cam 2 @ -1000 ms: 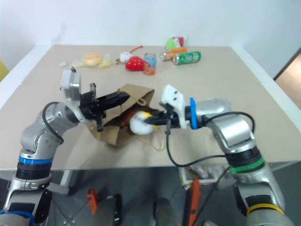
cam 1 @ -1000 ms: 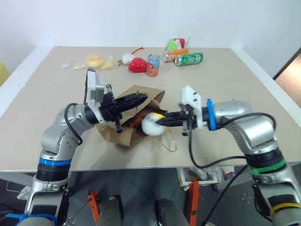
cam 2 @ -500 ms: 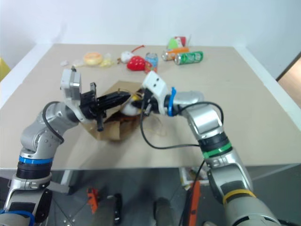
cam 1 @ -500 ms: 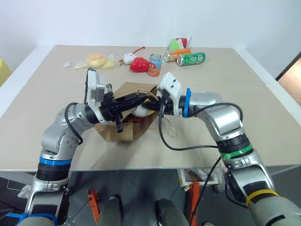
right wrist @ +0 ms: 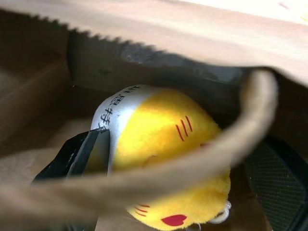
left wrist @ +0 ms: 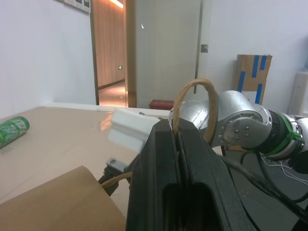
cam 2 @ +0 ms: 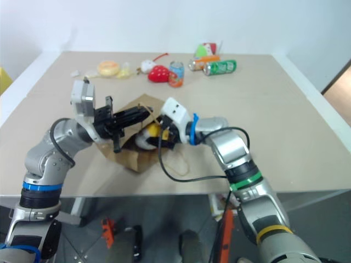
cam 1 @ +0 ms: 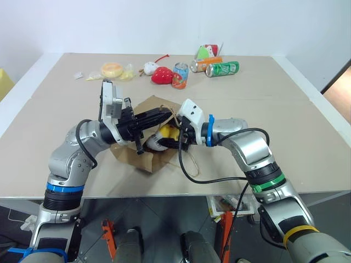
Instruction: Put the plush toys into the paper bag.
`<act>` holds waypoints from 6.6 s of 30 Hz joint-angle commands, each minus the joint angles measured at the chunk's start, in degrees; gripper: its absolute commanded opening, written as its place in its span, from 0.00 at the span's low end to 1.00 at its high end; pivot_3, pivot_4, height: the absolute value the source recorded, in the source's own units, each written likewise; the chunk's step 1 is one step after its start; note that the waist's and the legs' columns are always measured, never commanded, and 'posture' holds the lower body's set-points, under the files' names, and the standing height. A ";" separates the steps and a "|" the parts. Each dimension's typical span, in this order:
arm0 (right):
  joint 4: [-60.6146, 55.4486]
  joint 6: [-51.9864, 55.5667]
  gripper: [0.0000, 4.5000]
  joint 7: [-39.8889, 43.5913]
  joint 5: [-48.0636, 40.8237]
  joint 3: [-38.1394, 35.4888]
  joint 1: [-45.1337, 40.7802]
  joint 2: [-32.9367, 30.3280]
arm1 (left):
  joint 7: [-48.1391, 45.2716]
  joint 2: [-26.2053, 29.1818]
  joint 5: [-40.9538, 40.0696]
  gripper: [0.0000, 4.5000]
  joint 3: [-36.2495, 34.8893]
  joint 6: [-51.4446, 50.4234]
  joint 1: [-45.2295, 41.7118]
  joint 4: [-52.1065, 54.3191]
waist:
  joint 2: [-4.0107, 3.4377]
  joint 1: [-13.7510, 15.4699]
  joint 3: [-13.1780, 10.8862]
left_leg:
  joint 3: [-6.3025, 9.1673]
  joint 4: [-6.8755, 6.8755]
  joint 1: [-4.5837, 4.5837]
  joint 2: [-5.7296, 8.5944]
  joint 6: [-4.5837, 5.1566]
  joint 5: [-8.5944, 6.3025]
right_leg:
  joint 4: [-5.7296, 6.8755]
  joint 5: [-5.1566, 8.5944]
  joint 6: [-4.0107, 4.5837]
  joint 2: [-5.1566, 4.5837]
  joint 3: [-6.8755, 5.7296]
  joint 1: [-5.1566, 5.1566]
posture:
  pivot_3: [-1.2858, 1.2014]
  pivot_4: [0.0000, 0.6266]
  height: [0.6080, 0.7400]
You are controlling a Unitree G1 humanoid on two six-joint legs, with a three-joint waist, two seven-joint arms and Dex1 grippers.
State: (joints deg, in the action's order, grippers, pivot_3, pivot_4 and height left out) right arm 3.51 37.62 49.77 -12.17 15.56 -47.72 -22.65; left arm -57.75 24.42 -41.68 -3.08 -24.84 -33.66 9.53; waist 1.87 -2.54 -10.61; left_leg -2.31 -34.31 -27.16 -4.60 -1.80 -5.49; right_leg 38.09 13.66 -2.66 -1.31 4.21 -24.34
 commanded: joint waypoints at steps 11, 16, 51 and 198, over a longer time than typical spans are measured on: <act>-5.64 1.74 0.98 4.71 -3.13 -1.27 0.77 -3.37 | 3.01 -1.71 -3.13 0.00 -3.08 -0.54 -3.23 0.15 | 0.00 0.01 0.00 | 0.00 0.01 0.00 0.00 0.00 0.00 | 0.00 0.00 -0.05 0.01 -0.01 -0.01 | 0.52 0.24 1.00; -6.11 1.59 0.98 6.83 -3.83 -3.24 1.32 -7.23 | 8.29 -3.34 -8.95 0.00 -7.79 -3.78 -7.17 -2.87 | 0.01 0.19 0.00 | 0.03 0.00 -0.05 0.00 0.01 0.00 | 0.00 0.07 -0.13 0.01 -0.04 0.05 | 0.52 0.24 1.00; -10.40 2.06 0.98 12.17 -5.11 -2.40 4.64 -14.05 | 6.99 -4.67 -7.18 0.00 -6.69 -2.88 -7.04 -3.39 | 0.01 0.15 0.00 | 0.01 0.00 -0.04 0.02 0.00 0.00 | 0.00 0.06 -0.21 0.00 -0.01 0.03 | 0.52 0.24 1.00; -10.66 5.28 0.01 10.13 -19.05 -14.81 5.85 -10.72 | -0.28 -2.77 1.62 0.00 -1.48 3.61 -1.73 -5.97 | 0.04 0.01 0.02 | 0.07 -0.07 0.03 0.02 -0.01 0.01 | -0.01 0.02 -0.02 0.00 -0.02 0.09 | 0.52 0.24 1.00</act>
State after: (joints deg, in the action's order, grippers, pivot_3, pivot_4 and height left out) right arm -5.58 42.96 60.86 -30.08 1.85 -40.98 -34.21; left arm -57.85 21.38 -40.27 -3.90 -22.36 -34.84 2.46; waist 1.91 -2.54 -10.59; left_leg -2.24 -34.37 -27.12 -4.58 -1.81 -5.49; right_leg 38.08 13.69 -2.67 -1.30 4.19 -24.26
